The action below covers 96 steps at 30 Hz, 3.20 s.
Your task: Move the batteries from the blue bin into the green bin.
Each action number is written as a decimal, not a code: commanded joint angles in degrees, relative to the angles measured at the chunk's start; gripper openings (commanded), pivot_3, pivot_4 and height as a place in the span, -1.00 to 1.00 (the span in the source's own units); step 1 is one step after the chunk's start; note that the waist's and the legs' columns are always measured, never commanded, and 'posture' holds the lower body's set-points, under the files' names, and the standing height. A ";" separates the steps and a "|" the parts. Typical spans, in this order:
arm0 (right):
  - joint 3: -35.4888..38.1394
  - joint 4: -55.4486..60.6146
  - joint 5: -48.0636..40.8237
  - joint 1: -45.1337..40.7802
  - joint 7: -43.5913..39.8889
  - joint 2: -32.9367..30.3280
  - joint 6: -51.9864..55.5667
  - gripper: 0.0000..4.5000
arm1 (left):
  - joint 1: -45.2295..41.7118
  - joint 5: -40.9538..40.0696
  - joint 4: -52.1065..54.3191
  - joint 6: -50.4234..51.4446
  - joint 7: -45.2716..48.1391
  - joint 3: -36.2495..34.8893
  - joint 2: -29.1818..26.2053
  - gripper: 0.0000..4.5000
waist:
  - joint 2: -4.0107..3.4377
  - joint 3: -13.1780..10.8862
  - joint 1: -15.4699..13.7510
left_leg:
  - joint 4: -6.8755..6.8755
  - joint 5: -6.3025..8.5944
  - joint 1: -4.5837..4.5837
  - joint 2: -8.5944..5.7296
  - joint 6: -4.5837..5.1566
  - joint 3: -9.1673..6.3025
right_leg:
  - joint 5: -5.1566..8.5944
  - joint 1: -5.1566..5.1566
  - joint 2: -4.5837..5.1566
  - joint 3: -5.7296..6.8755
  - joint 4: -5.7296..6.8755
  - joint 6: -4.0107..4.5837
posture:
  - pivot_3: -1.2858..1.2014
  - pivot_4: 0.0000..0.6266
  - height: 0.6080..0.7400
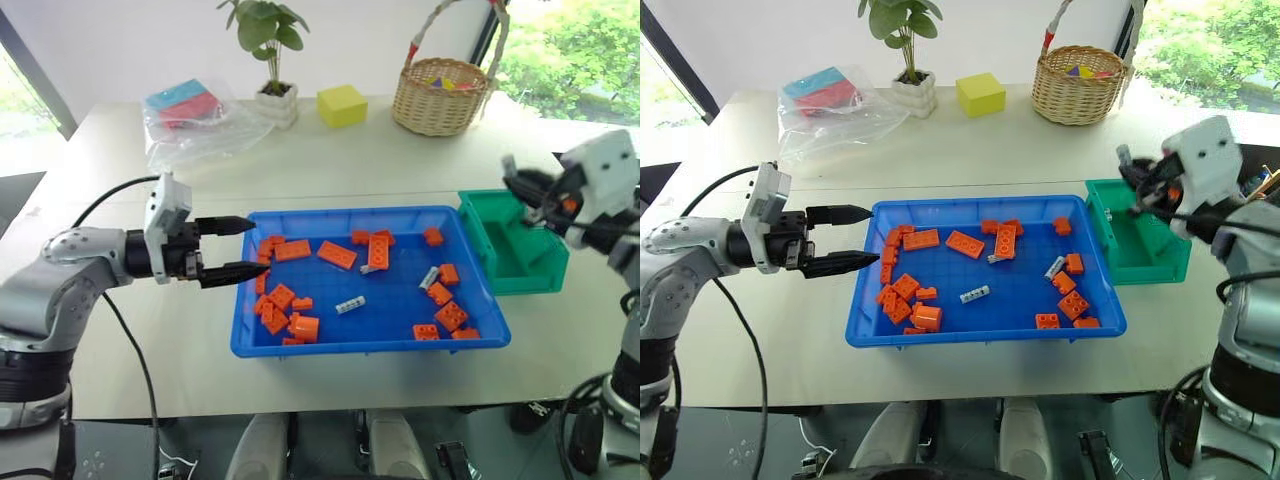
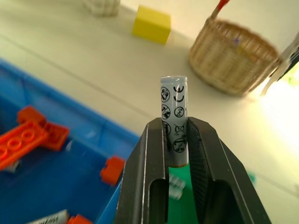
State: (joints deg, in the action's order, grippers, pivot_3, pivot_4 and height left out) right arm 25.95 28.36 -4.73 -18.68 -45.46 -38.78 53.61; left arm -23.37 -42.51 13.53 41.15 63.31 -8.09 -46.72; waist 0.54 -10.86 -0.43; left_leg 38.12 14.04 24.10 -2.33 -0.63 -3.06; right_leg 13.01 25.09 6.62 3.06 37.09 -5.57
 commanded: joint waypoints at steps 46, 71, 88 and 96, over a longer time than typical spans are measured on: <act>-46.07 -14.65 -7.76 -9.02 -20.48 -6.22 -24.45 0.53 | 4.26 -2.79 4.94 -0.68 2.49 -3.38 -3.75 1.00 | 0.06 -0.04 -0.12 | 0.01 0.03 -0.13 0.09 0.05 -0.15 | 0.13 -0.28 -0.12 0.13 -0.30 0.21 | 0.03 -0.52 0.43; -32.55 -13.39 -8.47 -9.11 -12.77 -3.19 -19.45 -0.96 | 2.73 -4.06 5.63 0.79 1.13 -2.87 -3.50 1.00 | 0.07 -0.05 -0.27 | 0.01 0.03 -0.14 0.08 0.04 -0.16 | 0.07 -0.28 -0.12 0.13 -0.28 0.11 | 0.03 -0.52 0.43; -5.36 -21.86 -4.36 3.11 8.52 -11.52 -12.62 -0.47 | -0.11 -2.94 3.19 0.24 2.14 -0.11 -2.08 1.00 | 0.06 -0.06 -0.02 | 0.00 0.03 -0.15 0.09 0.05 -0.02 | 0.14 -0.29 -0.09 0.10 -0.31 0.24 | 0.03 -0.52 0.43; -7.00 -21.13 -7.79 -0.88 10.15 -9.79 -9.58 0.57 | -0.69 -2.98 2.99 0.27 2.23 0.13 -1.99 1.00 | 0.06 -0.06 0.01 | 0.00 0.03 -0.16 0.09 0.06 -0.03 | 0.09 -0.29 -0.10 0.09 -0.29 0.14 | 0.03 -0.52 0.43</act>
State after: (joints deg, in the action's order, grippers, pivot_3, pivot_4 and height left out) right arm 18.40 4.80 -11.17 -18.01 -36.03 -48.52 43.05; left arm -23.10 -45.48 15.80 42.01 65.26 -7.46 -48.29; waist 0.60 -10.92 -0.42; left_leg 38.12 14.08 23.94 -2.23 -0.57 -3.10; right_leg 13.10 24.79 6.52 3.16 36.80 -5.43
